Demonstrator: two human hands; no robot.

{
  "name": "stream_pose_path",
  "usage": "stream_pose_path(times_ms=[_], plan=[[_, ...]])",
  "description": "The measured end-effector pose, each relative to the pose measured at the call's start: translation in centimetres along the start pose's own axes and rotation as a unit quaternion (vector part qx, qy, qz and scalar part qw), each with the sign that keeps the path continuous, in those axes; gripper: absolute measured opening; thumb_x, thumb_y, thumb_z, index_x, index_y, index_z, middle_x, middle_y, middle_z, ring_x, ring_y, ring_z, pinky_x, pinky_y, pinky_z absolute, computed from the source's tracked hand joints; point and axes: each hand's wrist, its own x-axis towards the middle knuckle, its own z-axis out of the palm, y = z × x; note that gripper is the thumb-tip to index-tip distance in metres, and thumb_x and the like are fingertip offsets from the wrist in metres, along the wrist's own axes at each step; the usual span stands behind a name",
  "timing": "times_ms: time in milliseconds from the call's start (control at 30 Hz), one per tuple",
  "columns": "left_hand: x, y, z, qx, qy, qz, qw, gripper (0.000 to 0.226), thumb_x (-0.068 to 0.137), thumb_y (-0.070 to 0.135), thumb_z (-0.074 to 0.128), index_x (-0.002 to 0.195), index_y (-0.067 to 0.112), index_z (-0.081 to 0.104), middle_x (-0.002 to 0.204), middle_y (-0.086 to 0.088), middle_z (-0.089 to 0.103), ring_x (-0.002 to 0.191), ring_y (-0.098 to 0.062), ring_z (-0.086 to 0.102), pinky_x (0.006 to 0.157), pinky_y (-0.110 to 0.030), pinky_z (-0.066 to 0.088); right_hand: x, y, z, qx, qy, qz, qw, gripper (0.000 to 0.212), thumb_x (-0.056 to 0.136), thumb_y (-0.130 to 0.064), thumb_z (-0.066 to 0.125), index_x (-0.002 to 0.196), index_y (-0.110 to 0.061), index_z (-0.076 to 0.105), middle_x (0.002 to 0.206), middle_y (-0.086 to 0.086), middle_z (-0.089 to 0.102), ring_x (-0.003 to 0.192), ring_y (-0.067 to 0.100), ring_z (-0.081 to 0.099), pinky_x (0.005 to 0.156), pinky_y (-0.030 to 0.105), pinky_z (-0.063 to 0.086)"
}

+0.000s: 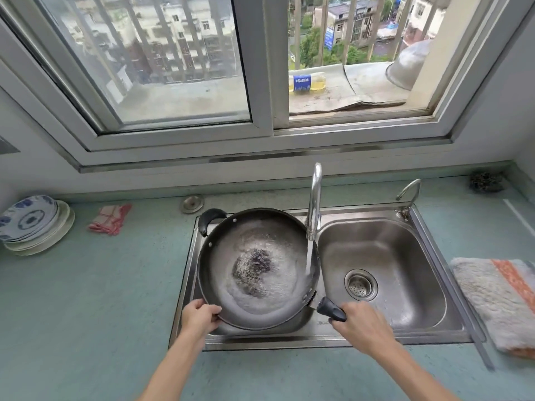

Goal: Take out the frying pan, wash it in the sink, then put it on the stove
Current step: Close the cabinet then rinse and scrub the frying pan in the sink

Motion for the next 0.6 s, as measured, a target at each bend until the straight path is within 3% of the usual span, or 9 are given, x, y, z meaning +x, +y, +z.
stream_pose_path(times_ms=[133, 267, 367, 500, 600], plan=[[0.5, -1.0, 0.5, -0.024, -0.006, -0.023, 0.999, 0.032, 0.085, -0.022, 0.053, 0.075, 0.006, 0.045, 0.078, -0.016, 0.055, 0.072, -0.028, 0.055, 0.071, -0.041, 0.05, 0.6, -0.2, -0.8, -0.045, 0.0, -0.004, 0.999, 0.021, 0.077, -0.043, 0.051, 0.071, -0.023, 0.05, 0.088, 0.005, 0.07, 0.089, 0.03, 0.067, 0.064, 0.034, 0.042], [0.5, -1.6, 1.4, -0.028, -0.022, -0.041, 0.999, 0.028, 0.085, -0.023, 0.053, 0.076, 0.003, 0.046, 0.077, -0.017, 0.057, 0.07, -0.028, 0.056, 0.061, -0.039, 0.053, 1.7, 0.1, -2.4, -0.107, 0.004, -0.023, 0.994, 0.023, 0.075, -0.043, 0.048, 0.07, -0.022, 0.051, 0.086, 0.005, 0.072, 0.085, 0.033, 0.068, 0.067, 0.035, 0.05], [0.7, -2.2, 1.6, -0.048, -0.023, -0.061, 0.997, 0.03, 0.084, -0.025, 0.051, 0.073, 0.002, 0.044, 0.074, -0.017, 0.055, 0.068, -0.029, 0.055, 0.056, -0.043, 0.056, 2.7, -0.6, -4.2, -0.154, 0.008, -0.06, 0.986, 0.02, 0.078, -0.038, 0.047, 0.073, -0.02, 0.053, 0.088, 0.006, 0.071, 0.085, 0.033, 0.067, 0.066, 0.034, 0.048], [0.8, -2.6, 1.6, -0.081, -0.034, -0.075, 0.993, 0.028, 0.084, -0.025, 0.052, 0.075, 0.0, 0.045, 0.077, -0.018, 0.055, 0.072, -0.03, 0.055, 0.07, -0.048, 0.054, 4.2, -1.9, -6.5, -0.209, 0.029, -0.091, 0.973, 0.02, 0.077, -0.031, 0.052, 0.08, -0.015, 0.064, 0.084, 0.007, 0.071, 0.078, 0.032, 0.068, 0.063, 0.033, 0.049], [0.8, -2.3, 1.6, -0.093, -0.038, -0.072, 0.992, 0.028, 0.083, -0.026, 0.052, 0.076, 0.0, 0.045, 0.078, -0.019, 0.055, 0.073, -0.031, 0.056, 0.07, -0.046, 0.053, 5.2, -2.7, -7.6, -0.223, 0.035, -0.104, 0.969, 0.023, 0.076, -0.029, 0.053, 0.083, -0.013, 0.067, 0.083, 0.006, 0.071, 0.077, 0.033, 0.068, 0.062, 0.033, 0.05]])
